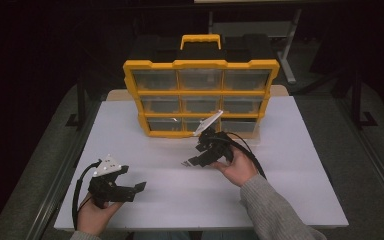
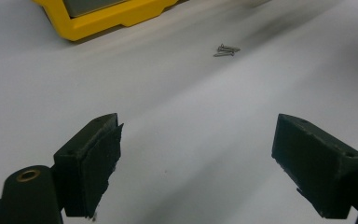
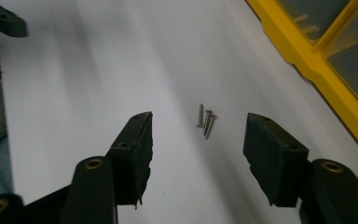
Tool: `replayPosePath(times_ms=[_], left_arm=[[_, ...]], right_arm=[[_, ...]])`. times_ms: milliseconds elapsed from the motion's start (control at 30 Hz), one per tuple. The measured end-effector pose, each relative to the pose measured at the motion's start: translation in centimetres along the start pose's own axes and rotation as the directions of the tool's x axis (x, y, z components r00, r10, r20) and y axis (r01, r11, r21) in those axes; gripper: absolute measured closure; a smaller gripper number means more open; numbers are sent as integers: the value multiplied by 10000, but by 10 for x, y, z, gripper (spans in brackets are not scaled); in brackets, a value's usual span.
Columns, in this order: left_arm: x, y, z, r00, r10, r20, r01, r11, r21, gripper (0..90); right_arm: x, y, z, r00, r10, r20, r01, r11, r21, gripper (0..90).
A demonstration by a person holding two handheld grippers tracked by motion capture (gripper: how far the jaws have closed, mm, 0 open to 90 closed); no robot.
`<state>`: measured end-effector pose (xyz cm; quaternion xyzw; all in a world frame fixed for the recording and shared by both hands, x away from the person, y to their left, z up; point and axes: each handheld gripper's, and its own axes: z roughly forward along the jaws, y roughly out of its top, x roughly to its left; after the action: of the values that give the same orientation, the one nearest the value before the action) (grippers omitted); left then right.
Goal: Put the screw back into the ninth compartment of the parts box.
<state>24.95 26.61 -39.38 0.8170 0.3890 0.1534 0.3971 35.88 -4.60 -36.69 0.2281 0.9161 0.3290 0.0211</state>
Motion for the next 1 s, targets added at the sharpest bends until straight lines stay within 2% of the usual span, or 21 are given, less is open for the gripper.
replayPosePath(times_ms=[100, 133, 167, 200, 267, 367, 400, 567, 667, 1000], left_arm=[[1, 0, 0, 10000, 62, -18, -62, 10000, 34, 149], [2, 0, 0, 9999, 149, -33, -149, 9999, 83, 149], [2, 0, 1, 10000, 24, -45, -24, 10000, 26, 149], [2, 0, 1, 10000, -44, -44, 44, 10000, 27, 149], [3, 0, 1, 9999, 95, -47, -95, 9999, 89, 149], [3, 0, 2, 9999, 131, -39, -130, 9998, 159, 151], [3, 0, 2, 9999, 131, -22, -131, 9998, 149, 152], [3, 0, 3, 9999, 121, -16, -121, 9998, 183, 152], [3, 0, 3, 9999, 116, -12, -116, 9998, 137, 152], [5, -1, 1, 10000, 64, -44, -63, 9998, 163, 158]], right_arm=[[0, 3, 9, 10000, 13, -61, -12, 9999, 106, 441], [-1, 5, 19, 9999, -121, -80, 123, 9998, 170, 478], [-1, 5, 19, 9999, -121, -80, 123, 9998, 170, 478], [-1, 6, 23, 10000, -49, -61, 50, 9997, 226, 496], [-3, 8, 32, 9999, 85, -82, -82, 9992, 384, 539], [-8, 9, 44, 9993, 323, 193, -333, 9979, 559, 592], [-10, 9, 51, 9989, 391, 254, -410, 9961, 785, 635], [-14, 7, 63, 9990, 321, 311, -357, 9917, 1239, 688], [-19, 5, 69, 9984, 530, 170, -548, 9901, 1295, 727], [-21, 4, 76, 9981, 609, 92, -616, 9887, 1369, 768]])
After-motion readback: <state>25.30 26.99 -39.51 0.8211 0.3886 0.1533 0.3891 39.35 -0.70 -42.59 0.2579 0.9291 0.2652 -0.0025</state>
